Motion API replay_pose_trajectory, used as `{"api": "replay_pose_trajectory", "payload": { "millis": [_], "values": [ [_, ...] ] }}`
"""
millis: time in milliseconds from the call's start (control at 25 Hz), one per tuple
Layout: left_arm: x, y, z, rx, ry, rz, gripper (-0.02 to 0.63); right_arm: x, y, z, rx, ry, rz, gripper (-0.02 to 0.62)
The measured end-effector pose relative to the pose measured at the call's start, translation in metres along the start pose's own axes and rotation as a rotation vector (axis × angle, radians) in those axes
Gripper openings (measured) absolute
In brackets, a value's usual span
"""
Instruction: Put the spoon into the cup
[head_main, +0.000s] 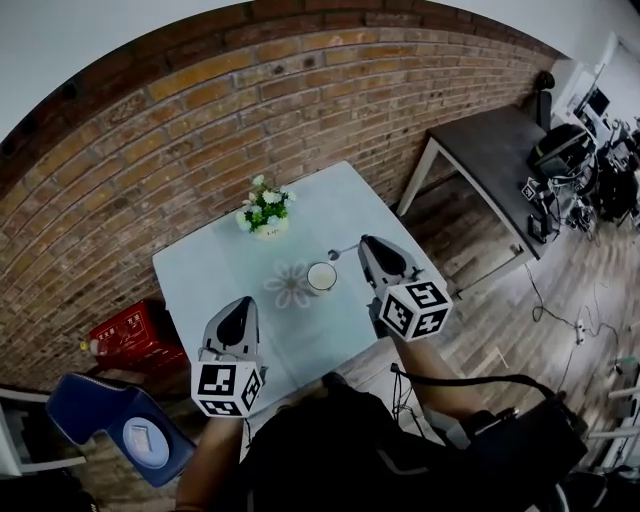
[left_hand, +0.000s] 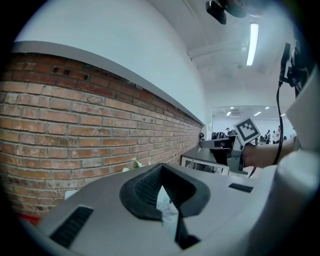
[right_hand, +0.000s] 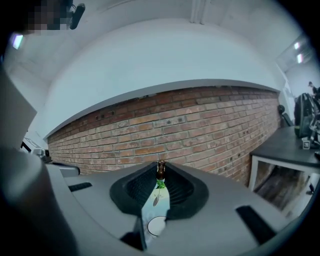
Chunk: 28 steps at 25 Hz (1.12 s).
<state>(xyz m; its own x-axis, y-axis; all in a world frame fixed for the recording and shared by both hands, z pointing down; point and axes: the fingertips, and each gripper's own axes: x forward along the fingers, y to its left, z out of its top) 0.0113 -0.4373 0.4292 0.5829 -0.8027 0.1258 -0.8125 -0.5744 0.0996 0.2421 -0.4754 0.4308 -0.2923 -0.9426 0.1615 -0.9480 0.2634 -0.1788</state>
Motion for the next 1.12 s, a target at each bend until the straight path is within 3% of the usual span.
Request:
{"api": "replay_pose_trajectory", "payload": {
  "millis": [600, 1120],
  "values": [
    [0.001, 0.002, -0.038, -0.024, 0.075, 0.151, 0.009, 0.054, -0.02, -0.094, 0.017, 0.163, 0.114, 0.058],
    [-0.004, -0.015, -0.062, -0.008, 0.12, 0.237, 0.009, 0.08, -0.023, -0.157, 0.012, 0.278, 0.213, 0.058]
  ]
}}
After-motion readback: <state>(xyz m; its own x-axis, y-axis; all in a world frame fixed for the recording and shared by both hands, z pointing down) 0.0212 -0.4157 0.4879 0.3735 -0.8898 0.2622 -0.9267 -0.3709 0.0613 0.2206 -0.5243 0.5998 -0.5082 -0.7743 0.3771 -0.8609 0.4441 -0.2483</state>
